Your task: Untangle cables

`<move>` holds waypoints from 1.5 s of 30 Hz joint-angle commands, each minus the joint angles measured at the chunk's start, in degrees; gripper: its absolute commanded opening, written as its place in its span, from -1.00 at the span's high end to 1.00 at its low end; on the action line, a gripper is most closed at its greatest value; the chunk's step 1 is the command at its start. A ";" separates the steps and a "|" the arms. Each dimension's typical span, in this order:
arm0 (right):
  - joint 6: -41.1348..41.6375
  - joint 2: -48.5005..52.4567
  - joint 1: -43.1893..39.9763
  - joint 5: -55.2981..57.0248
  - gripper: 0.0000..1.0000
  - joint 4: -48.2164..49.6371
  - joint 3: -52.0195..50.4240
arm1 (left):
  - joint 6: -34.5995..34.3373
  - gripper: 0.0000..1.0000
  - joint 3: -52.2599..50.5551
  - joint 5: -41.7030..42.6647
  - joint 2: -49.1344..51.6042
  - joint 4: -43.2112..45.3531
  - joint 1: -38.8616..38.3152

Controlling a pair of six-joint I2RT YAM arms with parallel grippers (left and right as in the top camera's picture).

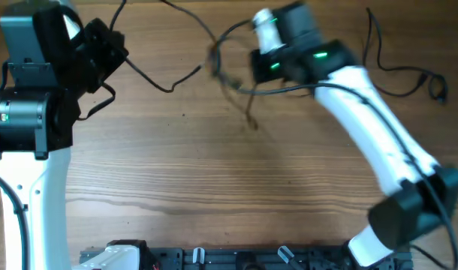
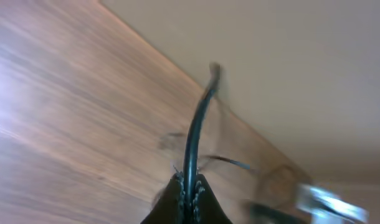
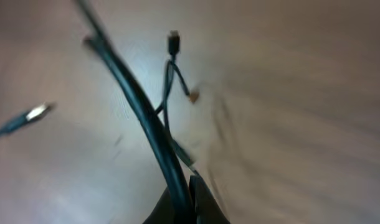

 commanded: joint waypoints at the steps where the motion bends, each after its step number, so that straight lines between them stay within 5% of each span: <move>1: 3.26 -7.85 -8.74 0.09 0.91 -0.61 2.25 | 3.34 0.92 0.52 -18.91 -0.52 -3.63 0.26; 5: 0.70 -12.66 -14.21 -11.52 0.91 -0.81 2.25 | 3.34 0.92 0.52 -28.68 0.59 -6.45 0.28; 9: 0.33 -16.15 -14.71 -10.67 0.91 -3.34 2.25 | 3.34 0.92 0.52 -35.10 1.86 -7.17 0.87; 14: 5.25 -16.79 -14.99 11.47 0.91 -14.21 1.73 | 3.34 0.92 0.52 -36.72 3.39 -8.09 7.21; 17: 10.88 -15.08 -17.20 14.01 0.91 -16.00 0.22 | 3.37 0.92 0.52 -33.18 4.35 -8.57 11.93; 22: 5.27 -13.90 -17.70 0.79 0.91 -5.42 0.96 | 3.37 0.92 0.52 -25.83 4.87 -8.98 12.83; 28: 5.60 -13.90 -19.56 6.34 0.91 5.84 7.74 | 3.39 0.92 0.52 -17.09 4.96 -8.98 12.83; 33: 7.04 -13.90 -30.21 7.50 0.92 7.76 12.28 | 5.11 0.92 0.52 -13.51 4.96 -8.96 9.99; 41: 14.03 -12.41 -57.88 -6.47 0.91 10.32 13.00 | 5.07 0.92 0.52 -13.53 4.96 -7.32 -0.33; 45: 12.39 -6.19 -61.90 -6.14 0.91 11.50 12.98 | 5.05 0.92 0.52 -13.53 4.98 -5.92 -6.67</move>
